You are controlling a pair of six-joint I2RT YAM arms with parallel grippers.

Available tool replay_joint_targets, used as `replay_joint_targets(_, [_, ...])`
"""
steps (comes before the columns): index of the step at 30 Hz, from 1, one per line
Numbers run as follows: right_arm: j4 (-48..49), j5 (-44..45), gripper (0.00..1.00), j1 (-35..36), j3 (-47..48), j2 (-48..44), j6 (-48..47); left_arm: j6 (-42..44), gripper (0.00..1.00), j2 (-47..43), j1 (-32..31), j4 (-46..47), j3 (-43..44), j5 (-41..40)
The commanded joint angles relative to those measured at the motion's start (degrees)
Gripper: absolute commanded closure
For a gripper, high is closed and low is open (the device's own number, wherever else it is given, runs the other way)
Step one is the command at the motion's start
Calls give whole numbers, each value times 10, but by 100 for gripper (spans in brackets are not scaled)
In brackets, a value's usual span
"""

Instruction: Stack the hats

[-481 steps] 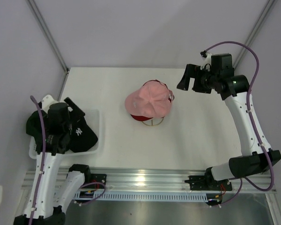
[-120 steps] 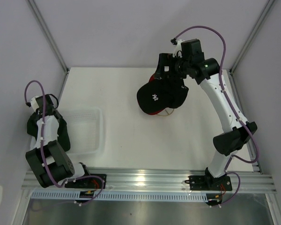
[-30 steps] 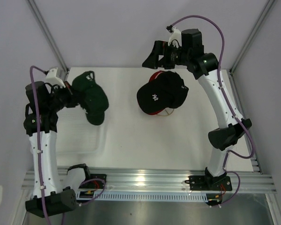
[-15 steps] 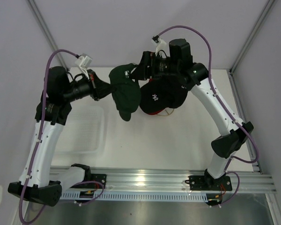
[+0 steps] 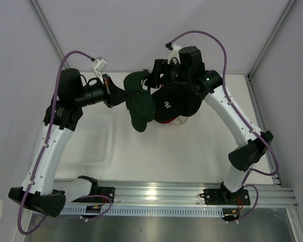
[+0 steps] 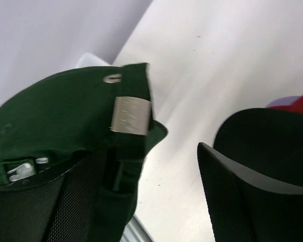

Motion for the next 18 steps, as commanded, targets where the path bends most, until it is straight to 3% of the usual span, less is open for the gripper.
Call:
replay_joint_targets(1, [-12,81,24,1,15,-30,-26,14,99,-14,-5,8,25,7])
replay_joint_targets(5, [9,66,28,1,16,-27,-23,11,99,-14,-6,15,20,24])
replay_joint_targets(7, [16,62,36,2,20,-19,-23,9,99,-13,-6,19,19,35])
replay_joint_targets(13, [38,69,71,1,32,6,-29,16,99,-15,-7,17,5,41])
replay_joint_targets(16, [12,97,90,1,57,16,-44,26,99,-14,-7,7,-4,13])
replay_joint_targets(18, [-28,135,97,1,97,32,-61,45,99,-3,-7,-19,-3,-44])
